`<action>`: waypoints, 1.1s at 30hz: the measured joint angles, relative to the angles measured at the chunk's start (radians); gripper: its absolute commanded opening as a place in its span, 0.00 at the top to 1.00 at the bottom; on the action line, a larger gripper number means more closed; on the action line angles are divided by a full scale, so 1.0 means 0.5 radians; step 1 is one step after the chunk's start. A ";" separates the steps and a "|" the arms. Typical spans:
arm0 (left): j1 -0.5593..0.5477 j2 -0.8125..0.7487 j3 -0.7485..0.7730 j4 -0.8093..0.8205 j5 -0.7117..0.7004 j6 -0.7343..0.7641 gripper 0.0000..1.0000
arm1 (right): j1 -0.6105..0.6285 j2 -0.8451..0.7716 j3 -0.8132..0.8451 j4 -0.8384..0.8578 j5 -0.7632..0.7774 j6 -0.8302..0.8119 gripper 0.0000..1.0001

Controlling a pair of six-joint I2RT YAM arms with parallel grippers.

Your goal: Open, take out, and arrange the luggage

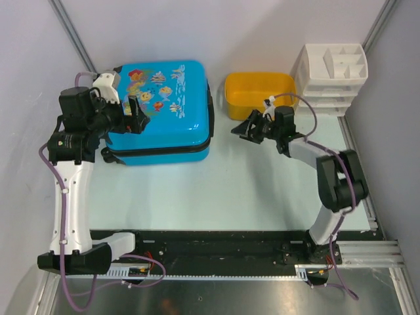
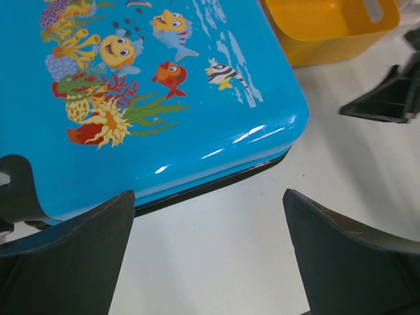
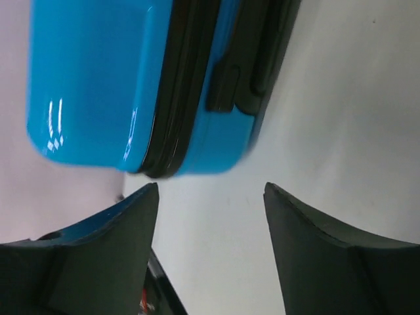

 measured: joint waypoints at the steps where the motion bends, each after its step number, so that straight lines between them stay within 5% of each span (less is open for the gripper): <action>1: 0.000 -0.001 0.002 0.007 0.017 -0.001 0.00 | 0.018 0.098 0.000 0.172 0.005 0.121 0.36; 7: 0.000 -0.001 0.004 0.050 0.101 0.003 0.00 | 0.091 0.620 0.001 0.873 0.189 0.712 0.55; 20: 0.000 -0.002 -0.016 0.154 0.209 0.050 0.00 | 0.208 1.259 0.340 1.630 0.395 1.244 0.50; 33: 0.000 0.002 -0.111 0.224 0.230 0.050 0.00 | 0.271 1.605 0.787 1.832 0.372 1.443 0.58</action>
